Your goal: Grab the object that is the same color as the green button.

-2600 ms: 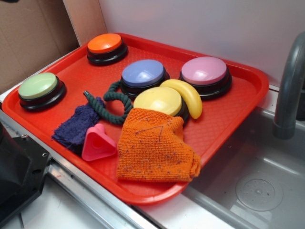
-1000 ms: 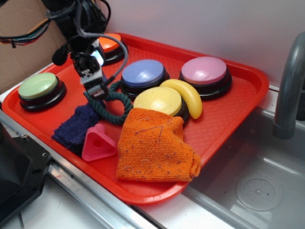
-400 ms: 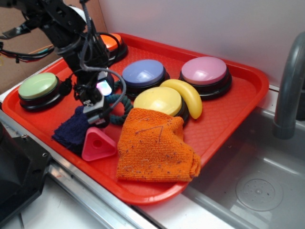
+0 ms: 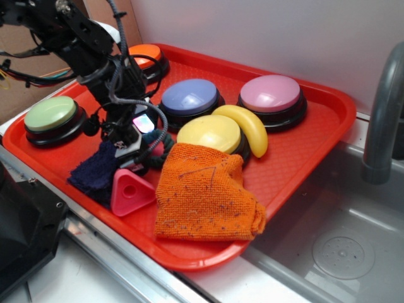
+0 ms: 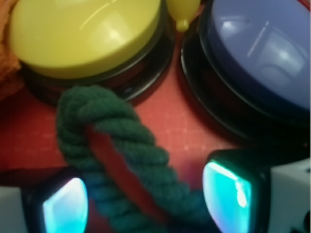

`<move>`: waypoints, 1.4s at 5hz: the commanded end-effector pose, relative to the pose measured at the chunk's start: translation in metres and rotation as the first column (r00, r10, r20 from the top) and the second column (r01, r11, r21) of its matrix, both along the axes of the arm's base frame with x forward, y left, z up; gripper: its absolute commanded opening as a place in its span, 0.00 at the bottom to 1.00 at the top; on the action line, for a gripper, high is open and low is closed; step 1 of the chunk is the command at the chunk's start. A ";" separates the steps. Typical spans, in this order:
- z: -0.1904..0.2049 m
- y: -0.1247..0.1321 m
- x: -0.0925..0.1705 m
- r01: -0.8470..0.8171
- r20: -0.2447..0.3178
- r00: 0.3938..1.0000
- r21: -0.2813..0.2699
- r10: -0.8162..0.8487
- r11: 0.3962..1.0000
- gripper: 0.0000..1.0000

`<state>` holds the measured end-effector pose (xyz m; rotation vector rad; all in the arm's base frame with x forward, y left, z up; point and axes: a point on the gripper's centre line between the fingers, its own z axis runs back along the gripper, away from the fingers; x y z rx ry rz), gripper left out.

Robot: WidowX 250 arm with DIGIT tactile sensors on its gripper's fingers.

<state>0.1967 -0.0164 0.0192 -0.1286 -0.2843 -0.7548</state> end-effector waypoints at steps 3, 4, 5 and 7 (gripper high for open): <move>0.001 0.004 0.002 -0.077 -0.024 0.997 0.042 0.078 0.996 0.00; 0.023 0.007 0.003 -0.202 -0.058 0.976 0.105 0.209 0.974 0.00; 0.045 0.005 0.007 -0.351 -0.074 0.930 0.104 0.359 0.931 0.00; 0.096 0.020 0.011 -0.726 -0.197 0.626 0.206 0.755 0.656 0.00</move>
